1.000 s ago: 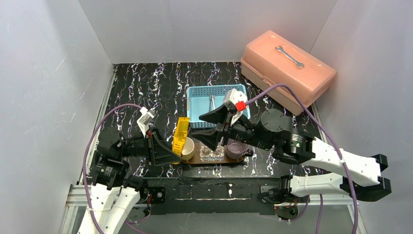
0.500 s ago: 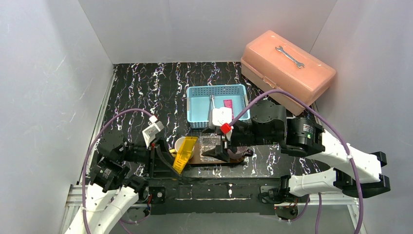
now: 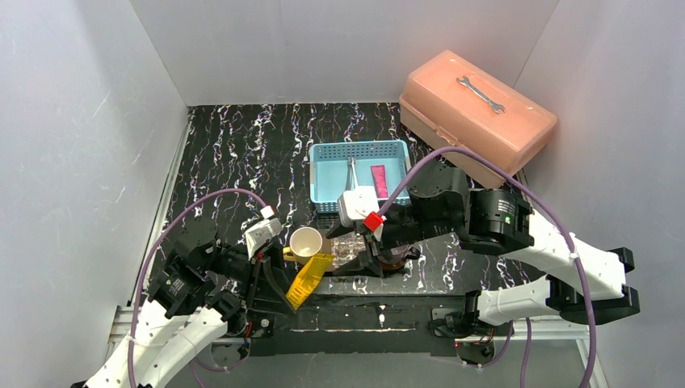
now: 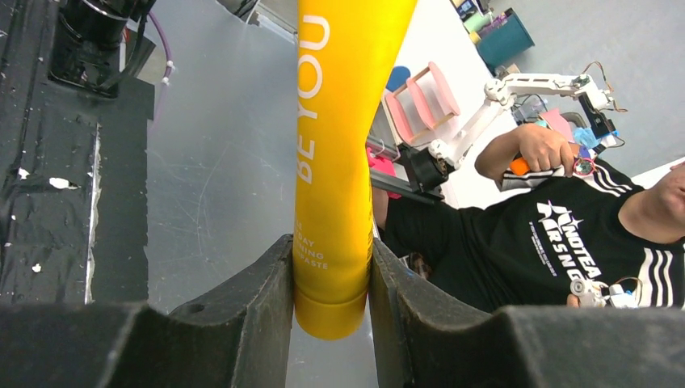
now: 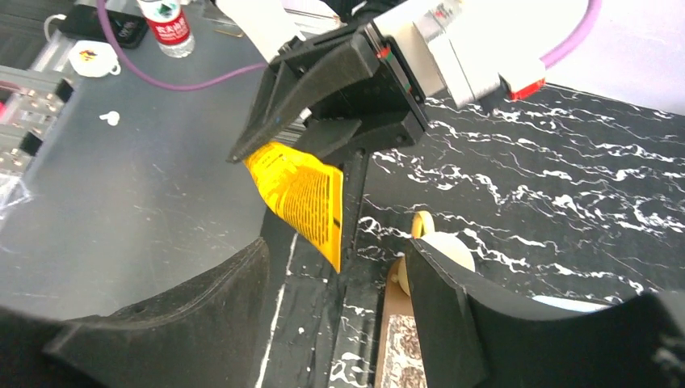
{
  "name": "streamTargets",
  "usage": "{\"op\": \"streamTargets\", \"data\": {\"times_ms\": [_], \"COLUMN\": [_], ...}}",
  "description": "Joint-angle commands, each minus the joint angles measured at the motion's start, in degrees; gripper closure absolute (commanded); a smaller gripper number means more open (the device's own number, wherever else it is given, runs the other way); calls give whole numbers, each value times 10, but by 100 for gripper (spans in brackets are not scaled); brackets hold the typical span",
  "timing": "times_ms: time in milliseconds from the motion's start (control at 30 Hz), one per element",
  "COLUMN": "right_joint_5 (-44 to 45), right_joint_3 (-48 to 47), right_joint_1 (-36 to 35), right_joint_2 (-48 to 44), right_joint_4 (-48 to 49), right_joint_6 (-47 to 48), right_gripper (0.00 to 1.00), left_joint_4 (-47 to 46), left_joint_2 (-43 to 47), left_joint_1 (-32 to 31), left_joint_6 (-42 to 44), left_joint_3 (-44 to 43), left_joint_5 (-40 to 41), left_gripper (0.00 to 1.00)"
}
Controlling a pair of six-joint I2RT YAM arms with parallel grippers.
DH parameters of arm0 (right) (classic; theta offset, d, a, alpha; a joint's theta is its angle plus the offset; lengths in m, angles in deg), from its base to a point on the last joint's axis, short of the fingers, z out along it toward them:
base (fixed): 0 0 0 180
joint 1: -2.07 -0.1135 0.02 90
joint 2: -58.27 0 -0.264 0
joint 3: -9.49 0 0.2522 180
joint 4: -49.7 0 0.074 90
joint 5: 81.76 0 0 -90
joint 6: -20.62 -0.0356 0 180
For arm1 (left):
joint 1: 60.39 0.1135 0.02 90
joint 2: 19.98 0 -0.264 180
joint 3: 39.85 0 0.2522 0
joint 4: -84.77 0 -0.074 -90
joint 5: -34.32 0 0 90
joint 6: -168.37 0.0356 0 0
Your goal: Prepare toiletry sets of a toothbrush and toothpaste on the tray
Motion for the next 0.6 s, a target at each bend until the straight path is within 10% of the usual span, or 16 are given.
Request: {"op": "streamTargets", "data": {"times_ms": [0,567], "right_joint_5": [-45,-110], "right_joint_3": [-37,-57], "right_joint_1": [-2,-2], "right_joint_2": [23,66], "right_joint_4": [23,2], "right_joint_6": [-29,-51], "right_gripper": [31,56], "left_joint_4": [18,57], "left_joint_2": [-11,-14], "left_joint_1": [-15,-38], "left_joint_6": [31,66], "left_joint_3": [-22,-37], "left_joint_5": [-10,-2], "left_gripper": [100,100]}}
